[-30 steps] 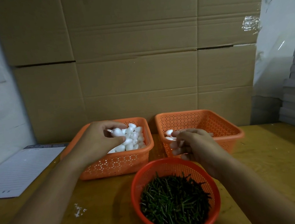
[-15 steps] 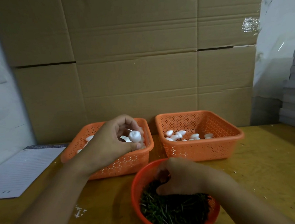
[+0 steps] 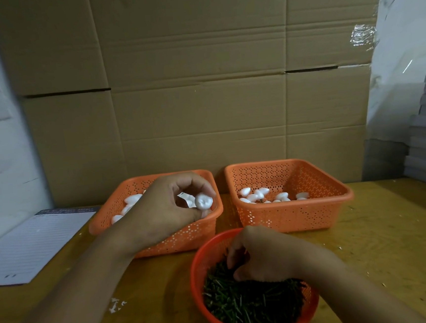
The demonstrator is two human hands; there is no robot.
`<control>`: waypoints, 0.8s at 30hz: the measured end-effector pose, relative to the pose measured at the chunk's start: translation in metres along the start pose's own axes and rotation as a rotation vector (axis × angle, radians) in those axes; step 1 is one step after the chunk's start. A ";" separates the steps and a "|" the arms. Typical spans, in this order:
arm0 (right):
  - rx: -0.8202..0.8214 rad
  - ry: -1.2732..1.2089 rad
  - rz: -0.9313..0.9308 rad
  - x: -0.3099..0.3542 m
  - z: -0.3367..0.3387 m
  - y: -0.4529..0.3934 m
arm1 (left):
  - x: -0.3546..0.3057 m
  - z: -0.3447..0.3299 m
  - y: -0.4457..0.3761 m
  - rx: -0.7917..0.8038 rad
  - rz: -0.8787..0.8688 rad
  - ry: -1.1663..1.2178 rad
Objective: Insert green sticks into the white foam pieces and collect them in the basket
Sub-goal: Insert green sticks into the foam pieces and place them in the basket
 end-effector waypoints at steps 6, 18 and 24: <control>-0.021 0.009 0.024 0.000 0.000 0.000 | 0.003 0.000 0.000 0.005 0.018 -0.008; -0.012 0.016 0.023 0.001 0.001 0.001 | 0.004 -0.003 -0.001 0.066 0.072 0.100; 0.001 0.004 0.021 0.003 0.002 0.002 | 0.006 -0.001 0.000 0.053 0.035 0.100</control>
Point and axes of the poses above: each hand's wrist, its own y-axis away from the middle knuckle, its own z-axis out of the back of the hand, x = y × z, the point moved 1 cm from there along -y, towards the middle knuckle, and after that the axes turned 13 degrees about x, right-handed, at the moved point
